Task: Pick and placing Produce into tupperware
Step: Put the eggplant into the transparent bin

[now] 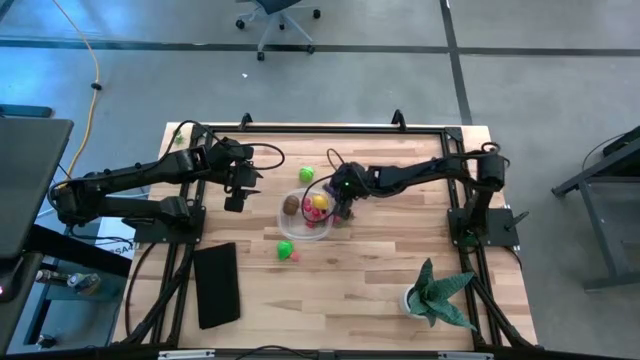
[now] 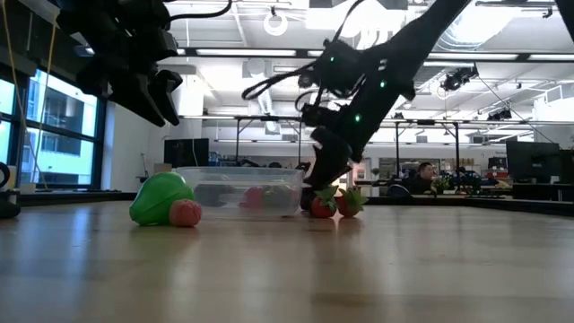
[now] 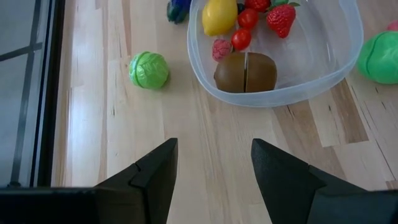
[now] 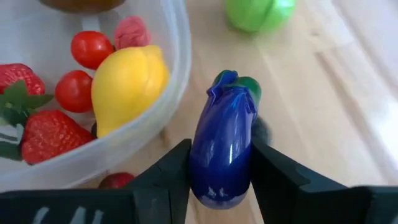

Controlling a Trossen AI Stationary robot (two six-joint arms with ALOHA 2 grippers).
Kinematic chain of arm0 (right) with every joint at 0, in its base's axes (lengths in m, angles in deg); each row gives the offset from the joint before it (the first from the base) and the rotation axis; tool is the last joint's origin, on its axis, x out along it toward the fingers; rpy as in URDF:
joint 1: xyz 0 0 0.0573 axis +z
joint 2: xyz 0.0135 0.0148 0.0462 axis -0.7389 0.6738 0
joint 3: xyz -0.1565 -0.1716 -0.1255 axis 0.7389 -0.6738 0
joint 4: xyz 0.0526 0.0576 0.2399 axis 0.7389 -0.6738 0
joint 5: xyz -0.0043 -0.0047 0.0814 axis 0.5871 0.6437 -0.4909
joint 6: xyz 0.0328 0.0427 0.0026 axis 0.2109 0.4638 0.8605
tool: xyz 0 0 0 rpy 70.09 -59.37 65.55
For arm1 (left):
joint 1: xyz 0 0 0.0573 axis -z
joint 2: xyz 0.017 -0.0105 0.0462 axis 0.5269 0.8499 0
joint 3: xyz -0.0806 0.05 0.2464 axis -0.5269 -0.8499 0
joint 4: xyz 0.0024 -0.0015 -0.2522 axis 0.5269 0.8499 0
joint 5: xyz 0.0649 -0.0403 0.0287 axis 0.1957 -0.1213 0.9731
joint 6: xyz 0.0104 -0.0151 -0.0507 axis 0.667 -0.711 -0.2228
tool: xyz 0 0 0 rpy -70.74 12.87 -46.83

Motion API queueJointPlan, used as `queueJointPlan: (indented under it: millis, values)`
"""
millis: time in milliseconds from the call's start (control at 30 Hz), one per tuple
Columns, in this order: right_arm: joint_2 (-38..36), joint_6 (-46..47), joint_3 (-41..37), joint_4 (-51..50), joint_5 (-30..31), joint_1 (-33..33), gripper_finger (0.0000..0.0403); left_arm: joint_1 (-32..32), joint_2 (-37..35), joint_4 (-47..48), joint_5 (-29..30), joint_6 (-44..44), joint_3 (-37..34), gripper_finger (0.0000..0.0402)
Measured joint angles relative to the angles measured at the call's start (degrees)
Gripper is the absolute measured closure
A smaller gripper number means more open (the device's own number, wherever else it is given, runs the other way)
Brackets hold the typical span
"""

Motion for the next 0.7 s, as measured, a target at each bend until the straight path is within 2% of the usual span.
queueJointPlan:
  millis: [267,433,567,700]
  values:
    - [-8.65,0.64,0.00,-3.88,4.26,1.51,0.0270,0.00,0.00,0.02,-0.01,0.00,-0.01,0.0208]
    - [-12.67,0.69,0.02,-0.37,4.34,4.74,0.0270,-0.02,0.00,0.02,-0.01,0.00,-0.01,0.0208]
    - [-12.13,1.70,1.84,0.91,4.29,7.44,0.0270,-0.01,0.00,0.02,-0.01,0.00,-0.01,0.0208]
    - [-7.80,1.37,6.81,-0.81,4.34,9.45,0.0270,0.00,0.00,-0.01,-0.01,0.00,-0.01,0.0208]
